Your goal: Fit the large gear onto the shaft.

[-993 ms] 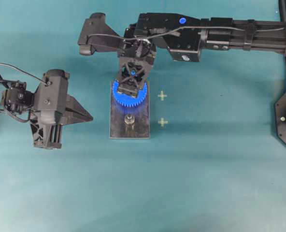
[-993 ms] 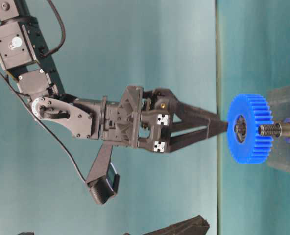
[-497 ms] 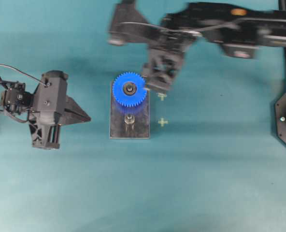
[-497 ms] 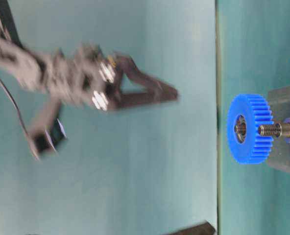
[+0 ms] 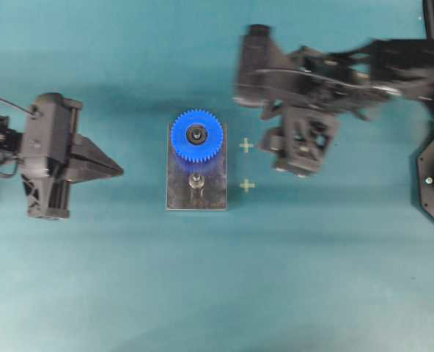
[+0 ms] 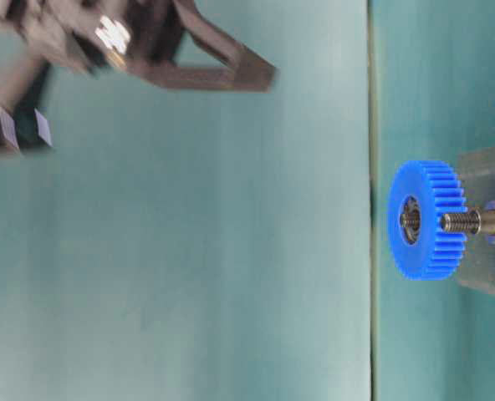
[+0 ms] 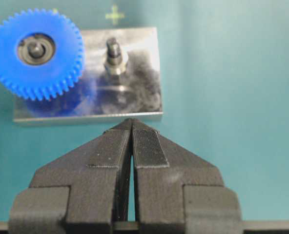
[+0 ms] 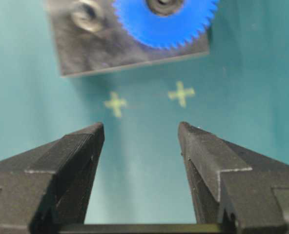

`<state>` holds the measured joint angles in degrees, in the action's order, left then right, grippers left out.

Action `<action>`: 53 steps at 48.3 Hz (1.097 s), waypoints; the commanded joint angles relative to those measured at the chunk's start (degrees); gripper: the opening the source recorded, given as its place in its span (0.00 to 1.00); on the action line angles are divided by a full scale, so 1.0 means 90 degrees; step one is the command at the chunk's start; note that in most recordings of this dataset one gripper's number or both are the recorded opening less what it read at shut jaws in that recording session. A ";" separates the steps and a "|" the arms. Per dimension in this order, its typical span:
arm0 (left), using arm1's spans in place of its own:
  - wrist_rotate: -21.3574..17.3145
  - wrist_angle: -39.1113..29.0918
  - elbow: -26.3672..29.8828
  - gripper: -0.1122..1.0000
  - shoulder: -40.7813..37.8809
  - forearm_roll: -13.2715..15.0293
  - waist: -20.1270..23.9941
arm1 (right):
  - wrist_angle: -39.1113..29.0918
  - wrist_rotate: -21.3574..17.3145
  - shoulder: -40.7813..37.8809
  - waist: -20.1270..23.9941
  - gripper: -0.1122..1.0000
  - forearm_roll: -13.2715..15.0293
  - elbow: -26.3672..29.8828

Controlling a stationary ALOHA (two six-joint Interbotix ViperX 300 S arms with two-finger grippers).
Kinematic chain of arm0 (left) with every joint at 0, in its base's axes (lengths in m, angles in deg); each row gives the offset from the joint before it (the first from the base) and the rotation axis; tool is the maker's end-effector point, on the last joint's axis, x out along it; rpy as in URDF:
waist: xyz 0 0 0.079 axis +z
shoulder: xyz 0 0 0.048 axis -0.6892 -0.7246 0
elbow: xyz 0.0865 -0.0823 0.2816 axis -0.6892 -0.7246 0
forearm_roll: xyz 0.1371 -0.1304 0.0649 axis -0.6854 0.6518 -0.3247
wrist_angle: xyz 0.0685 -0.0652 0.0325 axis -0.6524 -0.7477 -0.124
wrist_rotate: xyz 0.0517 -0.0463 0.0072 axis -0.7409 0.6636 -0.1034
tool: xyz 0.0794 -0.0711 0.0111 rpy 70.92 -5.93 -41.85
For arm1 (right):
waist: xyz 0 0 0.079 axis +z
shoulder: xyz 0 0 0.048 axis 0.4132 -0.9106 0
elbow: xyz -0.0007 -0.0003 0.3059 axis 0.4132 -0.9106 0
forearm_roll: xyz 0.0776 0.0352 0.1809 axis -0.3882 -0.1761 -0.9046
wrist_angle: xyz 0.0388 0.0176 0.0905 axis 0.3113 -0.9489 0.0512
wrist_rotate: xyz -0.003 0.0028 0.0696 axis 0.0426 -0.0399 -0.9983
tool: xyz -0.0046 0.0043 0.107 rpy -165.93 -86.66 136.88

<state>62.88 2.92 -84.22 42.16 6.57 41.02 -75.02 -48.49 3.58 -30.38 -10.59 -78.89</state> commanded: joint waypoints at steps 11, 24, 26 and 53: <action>-0.0010 0.0029 -0.0215 0.10 0.0527 -0.0020 0.0010 | 0.0889 -0.0029 0.1279 0.0303 0.68 -0.0020 -0.1152; -0.0020 0.0117 -0.0430 0.10 0.0791 -0.0020 0.0029 | 0.3496 -0.0049 0.2559 0.0547 0.67 -0.0020 -0.2998; -0.0020 0.0146 -0.0479 0.10 0.0898 -0.0020 0.0029 | 0.3916 -0.0049 0.2754 0.0557 0.68 -0.0020 -0.3291; 0.0107 0.1201 -0.1826 0.10 0.2783 -0.0010 0.0039 | 0.5186 -0.0664 0.4766 0.0625 0.66 -0.0020 -0.5518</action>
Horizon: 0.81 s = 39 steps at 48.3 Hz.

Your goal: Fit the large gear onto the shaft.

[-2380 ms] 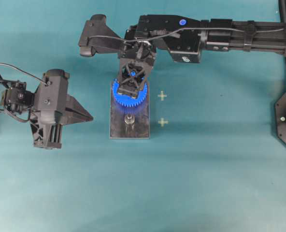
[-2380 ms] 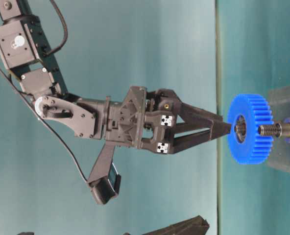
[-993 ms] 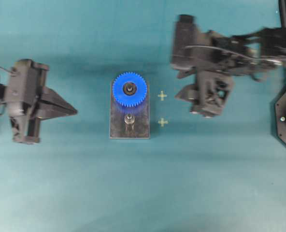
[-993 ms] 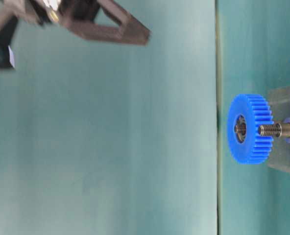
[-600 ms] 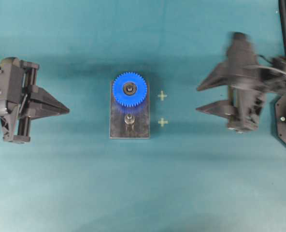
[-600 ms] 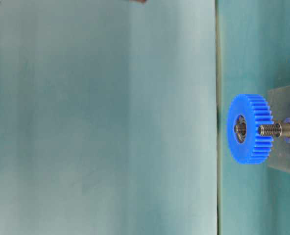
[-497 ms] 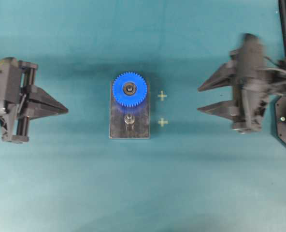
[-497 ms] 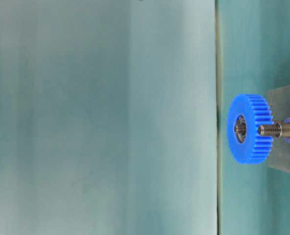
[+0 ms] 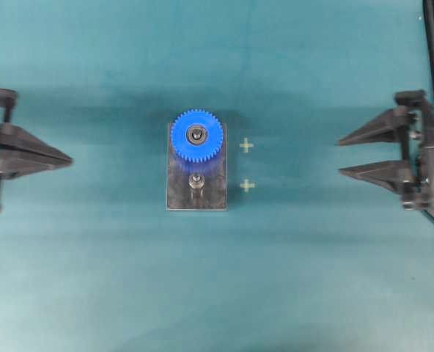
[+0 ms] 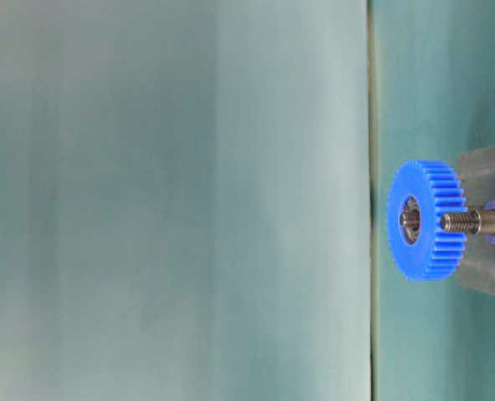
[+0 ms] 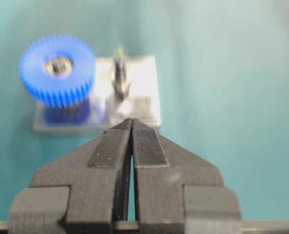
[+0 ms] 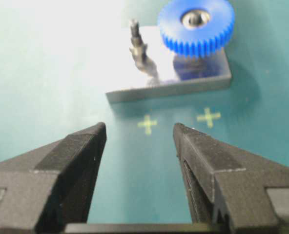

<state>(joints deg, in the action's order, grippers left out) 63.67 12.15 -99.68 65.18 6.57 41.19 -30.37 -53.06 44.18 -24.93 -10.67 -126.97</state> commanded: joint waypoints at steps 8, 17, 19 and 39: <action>0.0225 0.0244 -0.0498 0.10 0.0752 -0.0010 0.0049 | 0.0430 -0.0576 0.0957 0.0010 0.66 0.0000 -0.0664; 0.0254 0.0303 -0.0684 0.10 0.0947 -0.0020 0.0107 | 0.0371 -0.0791 0.1328 0.0020 0.66 0.0059 -0.0986; 0.0254 0.0313 -0.0742 0.10 0.0957 -0.0020 0.0117 | 0.0361 -0.0801 0.1328 0.0010 0.66 0.0049 -0.1055; 0.0264 0.0723 -0.1348 0.10 0.1338 -0.0020 0.0127 | 0.0391 -0.0811 0.1367 -0.0029 0.66 0.0059 -0.1299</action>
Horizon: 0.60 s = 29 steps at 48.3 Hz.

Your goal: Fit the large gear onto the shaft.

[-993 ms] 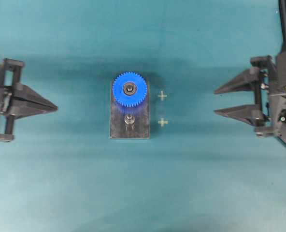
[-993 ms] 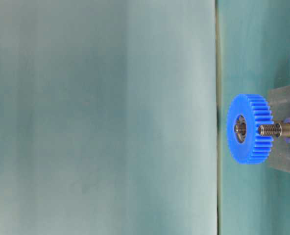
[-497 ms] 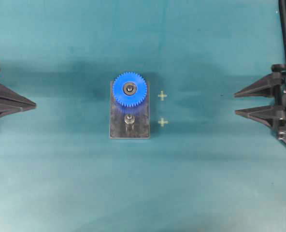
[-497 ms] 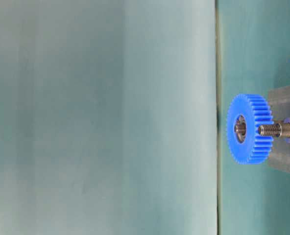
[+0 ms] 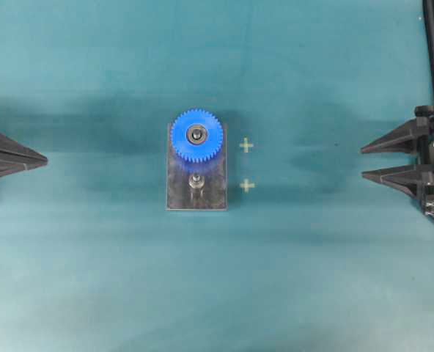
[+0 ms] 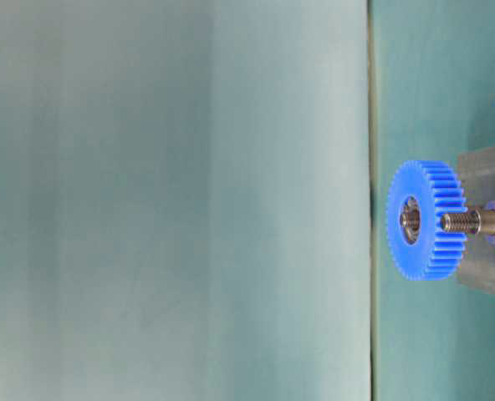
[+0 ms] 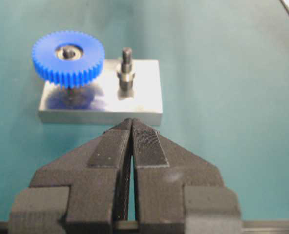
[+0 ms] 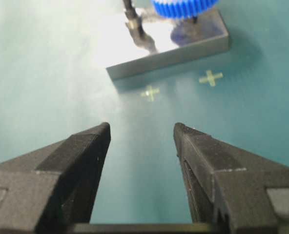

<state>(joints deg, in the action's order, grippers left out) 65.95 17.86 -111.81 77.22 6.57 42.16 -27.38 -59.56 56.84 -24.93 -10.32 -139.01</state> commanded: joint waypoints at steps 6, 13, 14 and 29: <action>0.0010 0.0088 -0.0166 0.10 0.0098 -0.0020 0.0020 | 0.0029 -0.0078 -0.0039 -0.0029 0.66 0.0010 -0.0029; 0.0010 0.0088 -0.0352 0.10 0.0205 -0.0020 0.0020 | 0.0049 -0.0098 0.0029 -0.0029 0.66 0.0020 -0.0254; 0.0010 0.0098 -0.0381 0.10 0.0225 -0.0020 0.0020 | 0.0059 -0.0088 0.0039 -0.0029 0.66 0.0020 -0.0283; 0.0059 0.0625 -0.0928 0.10 0.0518 -0.0020 0.0020 | 0.0088 -0.0381 0.0312 -0.0039 0.66 0.0020 -0.0693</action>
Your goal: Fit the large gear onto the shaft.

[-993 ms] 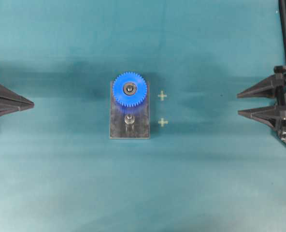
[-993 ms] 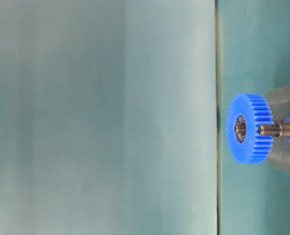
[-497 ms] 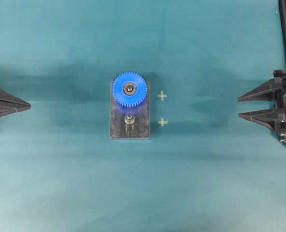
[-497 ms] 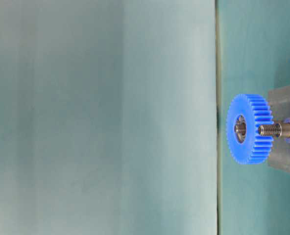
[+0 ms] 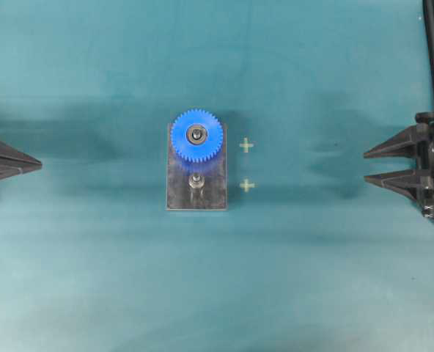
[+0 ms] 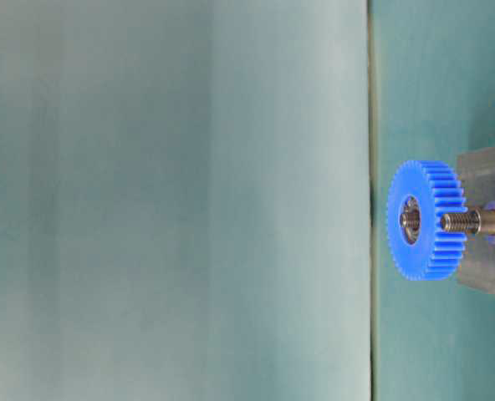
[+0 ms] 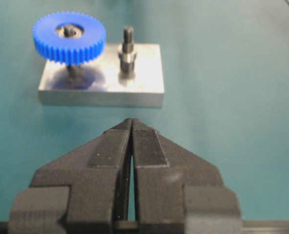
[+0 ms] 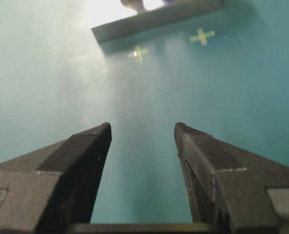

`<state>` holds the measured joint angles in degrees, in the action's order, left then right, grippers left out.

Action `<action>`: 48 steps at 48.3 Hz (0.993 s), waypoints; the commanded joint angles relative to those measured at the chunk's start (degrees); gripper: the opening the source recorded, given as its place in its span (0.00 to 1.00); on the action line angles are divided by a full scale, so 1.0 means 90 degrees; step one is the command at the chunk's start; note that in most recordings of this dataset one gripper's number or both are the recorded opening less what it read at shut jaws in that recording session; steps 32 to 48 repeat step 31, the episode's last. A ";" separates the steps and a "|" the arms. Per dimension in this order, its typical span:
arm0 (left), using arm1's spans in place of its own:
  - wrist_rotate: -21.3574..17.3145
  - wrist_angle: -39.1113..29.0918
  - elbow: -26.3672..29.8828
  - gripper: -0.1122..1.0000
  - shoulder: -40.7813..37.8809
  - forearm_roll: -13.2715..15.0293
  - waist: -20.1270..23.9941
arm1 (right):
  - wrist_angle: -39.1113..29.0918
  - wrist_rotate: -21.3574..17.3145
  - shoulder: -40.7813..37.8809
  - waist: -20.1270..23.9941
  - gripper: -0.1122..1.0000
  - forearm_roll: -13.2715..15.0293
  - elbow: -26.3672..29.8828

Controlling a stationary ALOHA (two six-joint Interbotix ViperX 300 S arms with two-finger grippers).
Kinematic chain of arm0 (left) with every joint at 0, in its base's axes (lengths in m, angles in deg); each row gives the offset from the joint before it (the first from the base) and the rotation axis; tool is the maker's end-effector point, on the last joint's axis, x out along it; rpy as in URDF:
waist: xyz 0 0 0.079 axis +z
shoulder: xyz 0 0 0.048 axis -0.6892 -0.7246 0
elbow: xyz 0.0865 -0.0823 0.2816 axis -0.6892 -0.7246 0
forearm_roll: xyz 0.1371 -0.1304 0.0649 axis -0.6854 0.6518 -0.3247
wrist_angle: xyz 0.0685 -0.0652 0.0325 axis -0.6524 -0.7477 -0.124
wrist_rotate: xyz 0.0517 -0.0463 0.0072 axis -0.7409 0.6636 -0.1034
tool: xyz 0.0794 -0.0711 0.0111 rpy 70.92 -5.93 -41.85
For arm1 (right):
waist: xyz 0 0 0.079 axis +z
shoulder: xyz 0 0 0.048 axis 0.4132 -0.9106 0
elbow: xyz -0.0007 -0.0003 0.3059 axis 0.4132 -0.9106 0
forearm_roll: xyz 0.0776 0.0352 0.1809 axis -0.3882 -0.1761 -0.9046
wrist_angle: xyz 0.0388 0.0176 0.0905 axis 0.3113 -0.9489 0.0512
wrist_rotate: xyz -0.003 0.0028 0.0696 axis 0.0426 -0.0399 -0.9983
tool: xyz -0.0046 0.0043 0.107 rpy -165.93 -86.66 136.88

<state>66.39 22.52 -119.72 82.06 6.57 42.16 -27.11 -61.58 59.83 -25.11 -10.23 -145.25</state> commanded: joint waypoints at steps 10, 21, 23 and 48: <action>-0.0020 0.0156 -0.0244 0.10 -0.0039 -0.0020 0.0020 | -0.0059 -0.0293 0.0029 -0.0020 0.66 0.0088 0.0010; -0.0020 0.0156 -0.0244 0.10 -0.0039 -0.0020 0.0010 | -0.0059 -0.0293 0.0029 -0.0020 0.66 0.0088 0.0010; -0.0020 0.0156 -0.0244 0.10 -0.0049 -0.0020 0.0020 | -0.0059 -0.0293 0.0029 -0.0020 0.66 0.0088 0.0010; -0.0020 0.0156 -0.0244 0.10 -0.0049 -0.0020 0.0020 | -0.0059 -0.0293 0.0029 -0.0020 0.66 0.0088 0.0010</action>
